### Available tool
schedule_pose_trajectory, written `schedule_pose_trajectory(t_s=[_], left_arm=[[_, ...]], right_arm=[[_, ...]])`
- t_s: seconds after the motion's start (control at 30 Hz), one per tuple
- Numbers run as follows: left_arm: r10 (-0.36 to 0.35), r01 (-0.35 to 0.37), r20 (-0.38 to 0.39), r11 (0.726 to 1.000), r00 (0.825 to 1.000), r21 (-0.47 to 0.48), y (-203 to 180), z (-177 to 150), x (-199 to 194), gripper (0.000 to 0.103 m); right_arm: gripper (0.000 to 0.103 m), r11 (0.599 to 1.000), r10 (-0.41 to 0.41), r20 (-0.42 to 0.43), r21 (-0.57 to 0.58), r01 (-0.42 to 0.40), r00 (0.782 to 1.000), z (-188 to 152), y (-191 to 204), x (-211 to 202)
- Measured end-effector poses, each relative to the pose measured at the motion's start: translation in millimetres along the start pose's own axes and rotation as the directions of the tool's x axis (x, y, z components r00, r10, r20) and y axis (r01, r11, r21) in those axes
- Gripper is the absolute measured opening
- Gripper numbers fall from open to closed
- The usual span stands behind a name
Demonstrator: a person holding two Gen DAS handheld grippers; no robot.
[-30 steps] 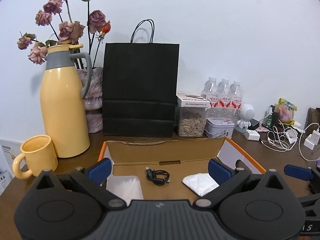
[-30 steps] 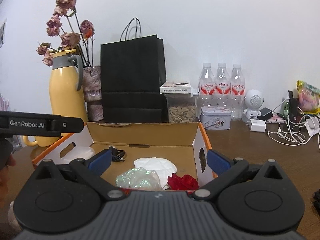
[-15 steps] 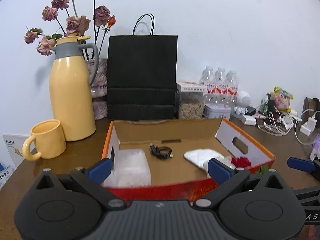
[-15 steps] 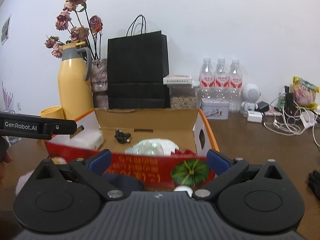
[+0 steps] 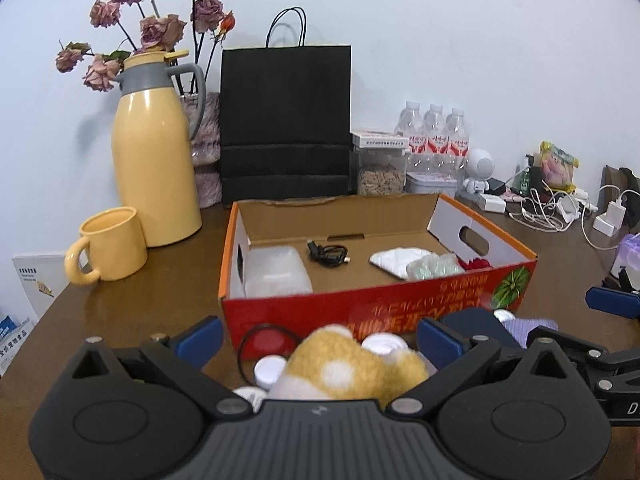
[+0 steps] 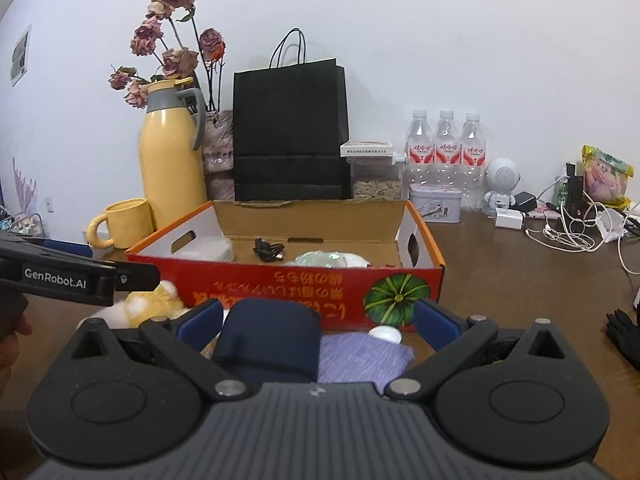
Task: Organize objects
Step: 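Withdraw both tools from the box toward the plush toy and navy case, then grasp the white-and-yellow plush toy with the left tool while the right tool grasps the navy case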
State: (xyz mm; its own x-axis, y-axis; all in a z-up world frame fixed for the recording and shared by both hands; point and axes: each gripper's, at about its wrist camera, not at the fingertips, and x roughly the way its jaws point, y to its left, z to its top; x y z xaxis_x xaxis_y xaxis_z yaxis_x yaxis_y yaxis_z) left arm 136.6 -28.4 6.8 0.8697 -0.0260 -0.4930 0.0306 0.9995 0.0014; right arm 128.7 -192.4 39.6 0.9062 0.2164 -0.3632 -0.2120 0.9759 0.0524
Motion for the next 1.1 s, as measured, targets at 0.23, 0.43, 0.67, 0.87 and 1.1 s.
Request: schedule_pose_trajectory(t_s=[0.23, 0.43, 0.67, 0.87, 1.1], left_arm=[[0.001, -0.001, -0.031, 1.0, 1.0, -0.015, 10, -11, -13, 0.103], [0.014, -0.014, -0.047, 1.0, 0.999, -0.006, 15, -18, -21, 0.103], [0.018, -0.018, -0.073, 1.0, 0.997, 0.0, 22, -27, -22, 0.103], [0.021, -0.021, -0.1, 1.0, 0.995, 0.006, 24, -32, -15, 0.103], [0.023, -0.02, -0.122, 1.0, 0.992, 0.02, 21, -36, -7, 0.103]], right_arm=[[0.103, 1.0, 0.005, -0.036, 0.001, -0.005, 0.999, -8, 8, -11], [0.103, 1.0, 0.01, -0.075, -0.011, -0.011, 0.997, -14, 15, -14], [0.103, 1.0, 0.028, -0.132, -0.01, -0.029, 0.991, -16, 22, -1], [0.103, 0.999, 0.048, -0.206, 0.026, -0.044, 0.977, -19, 20, 23], [0.102, 0.997, 0.057, -0.227, 0.061, -0.045, 0.972, -20, 18, 41]])
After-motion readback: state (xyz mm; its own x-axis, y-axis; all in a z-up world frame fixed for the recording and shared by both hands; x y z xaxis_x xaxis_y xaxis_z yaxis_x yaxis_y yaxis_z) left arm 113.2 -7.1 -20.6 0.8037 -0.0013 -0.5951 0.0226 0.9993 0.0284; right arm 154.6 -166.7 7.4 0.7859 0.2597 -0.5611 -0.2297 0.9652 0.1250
